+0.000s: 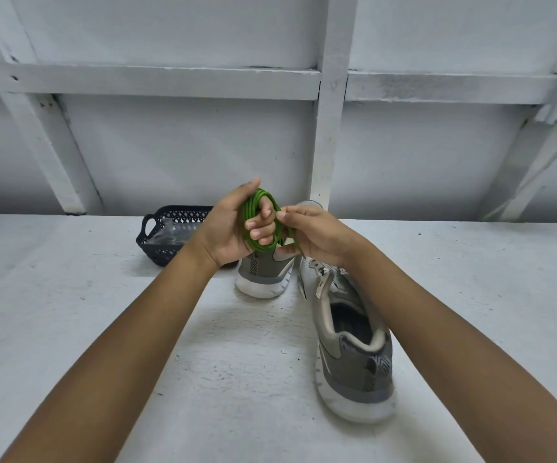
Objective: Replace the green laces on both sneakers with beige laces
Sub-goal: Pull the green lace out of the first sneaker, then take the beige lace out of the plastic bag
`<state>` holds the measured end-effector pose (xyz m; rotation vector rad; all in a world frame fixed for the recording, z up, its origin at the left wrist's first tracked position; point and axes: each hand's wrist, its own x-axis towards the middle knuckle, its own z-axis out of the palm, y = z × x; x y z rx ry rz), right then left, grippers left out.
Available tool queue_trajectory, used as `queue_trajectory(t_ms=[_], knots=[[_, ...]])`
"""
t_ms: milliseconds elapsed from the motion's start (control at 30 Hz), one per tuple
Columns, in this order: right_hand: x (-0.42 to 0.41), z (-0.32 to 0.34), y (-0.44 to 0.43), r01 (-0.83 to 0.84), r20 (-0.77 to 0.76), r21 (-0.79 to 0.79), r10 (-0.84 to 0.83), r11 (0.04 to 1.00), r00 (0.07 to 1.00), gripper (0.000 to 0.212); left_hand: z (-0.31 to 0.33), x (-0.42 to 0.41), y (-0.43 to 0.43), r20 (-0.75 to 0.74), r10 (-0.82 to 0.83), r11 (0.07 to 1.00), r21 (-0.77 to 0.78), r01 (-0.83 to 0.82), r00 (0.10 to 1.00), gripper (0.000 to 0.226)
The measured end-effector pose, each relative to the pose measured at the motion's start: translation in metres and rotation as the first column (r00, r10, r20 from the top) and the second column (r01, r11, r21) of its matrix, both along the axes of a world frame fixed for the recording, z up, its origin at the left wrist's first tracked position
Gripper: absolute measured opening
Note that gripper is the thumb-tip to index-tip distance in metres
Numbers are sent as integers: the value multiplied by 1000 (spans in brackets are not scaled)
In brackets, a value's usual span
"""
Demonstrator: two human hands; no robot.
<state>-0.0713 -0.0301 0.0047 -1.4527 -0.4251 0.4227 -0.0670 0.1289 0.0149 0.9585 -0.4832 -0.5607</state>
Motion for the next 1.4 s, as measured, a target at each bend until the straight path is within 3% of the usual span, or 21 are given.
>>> queue_trajectory(t_ms=[133, 300, 533, 700, 733, 900, 1033, 1133, 1233, 1400], knots=[[-3, 1, 7, 29, 12, -36, -29, 999, 1000, 21, 3, -4, -3, 50, 255, 950, 172, -260, 966, 62], [-5, 9, 12, 136, 49, -98, -132, 986, 990, 27, -1, -3, 2, 192, 518, 777, 303, -552, 834, 54], [-5, 24, 35, 242, 101, -379, -220, 893, 970, 26, -10, -9, 28, 177, 541, 758, 321, -568, 822, 22], [-12, 40, 60, 272, 341, -678, -35, 683, 939, 26, -14, -26, 59, 123, 595, 730, 330, -598, 794, 24], [-14, 40, 68, 246, 319, -697, -17, 673, 948, 26, -16, -28, 67, 114, 608, 716, 349, -605, 785, 24], [-9, 15, 112, 58, -71, -606, -126, 793, 990, 23, -34, -34, 96, 60, 662, 641, 473, -605, 748, 22], [-8, -13, 139, 2, -203, -647, -175, 763, 963, 25, -60, -29, 110, 108, 693, 473, 678, -562, 713, 19], [-5, -33, 151, -10, -219, -710, -207, 704, 954, 29, -84, -21, 119, 329, 601, 261, 781, -568, 728, 17], [-4, -47, 154, 30, -183, -731, -239, 682, 954, 27, -100, -15, 125, 518, 483, 89, 773, -628, 706, 15], [-9, -61, 156, 149, -32, -775, -273, 614, 962, 28, -115, -10, 126, 659, 325, -123, 741, -661, 678, 22]])
